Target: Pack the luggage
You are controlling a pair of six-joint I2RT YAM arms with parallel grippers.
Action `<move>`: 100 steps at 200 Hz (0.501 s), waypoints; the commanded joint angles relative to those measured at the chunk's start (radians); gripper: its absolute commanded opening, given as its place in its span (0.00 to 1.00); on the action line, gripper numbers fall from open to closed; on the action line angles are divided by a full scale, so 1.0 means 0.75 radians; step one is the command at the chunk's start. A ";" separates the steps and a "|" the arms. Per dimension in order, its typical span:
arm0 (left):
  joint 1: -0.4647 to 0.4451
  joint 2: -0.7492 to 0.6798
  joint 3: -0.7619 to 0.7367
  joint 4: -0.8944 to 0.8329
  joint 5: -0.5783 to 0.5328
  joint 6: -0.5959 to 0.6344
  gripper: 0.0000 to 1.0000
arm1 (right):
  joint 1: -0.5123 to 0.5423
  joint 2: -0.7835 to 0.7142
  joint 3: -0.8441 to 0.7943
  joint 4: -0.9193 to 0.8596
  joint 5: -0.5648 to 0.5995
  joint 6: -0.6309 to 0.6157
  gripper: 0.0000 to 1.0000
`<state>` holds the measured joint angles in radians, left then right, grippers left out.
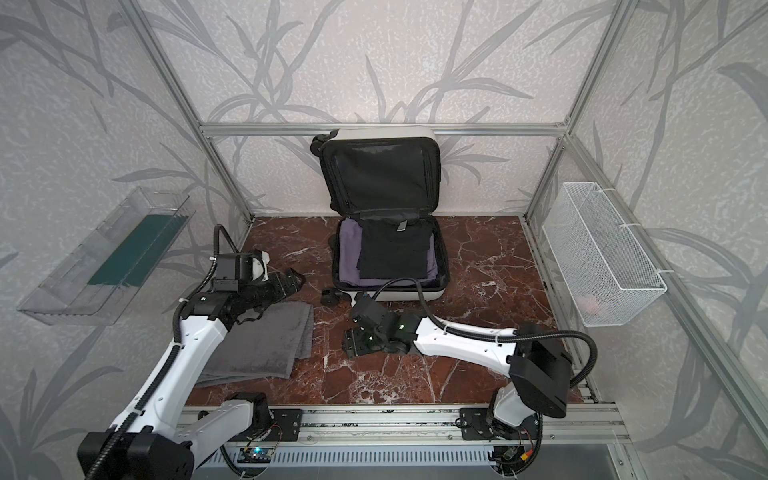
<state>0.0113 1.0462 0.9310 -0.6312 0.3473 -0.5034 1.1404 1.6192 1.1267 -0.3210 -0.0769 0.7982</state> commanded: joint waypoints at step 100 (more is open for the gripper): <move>0.180 -0.038 0.108 -0.085 0.063 0.065 0.99 | 0.110 0.760 0.672 0.058 -0.035 0.154 0.83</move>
<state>0.1352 1.0447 0.9924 -0.6670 0.3771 -0.4633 1.2198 2.1296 1.5475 -0.2737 -0.0803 0.8909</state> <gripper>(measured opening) 0.993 0.828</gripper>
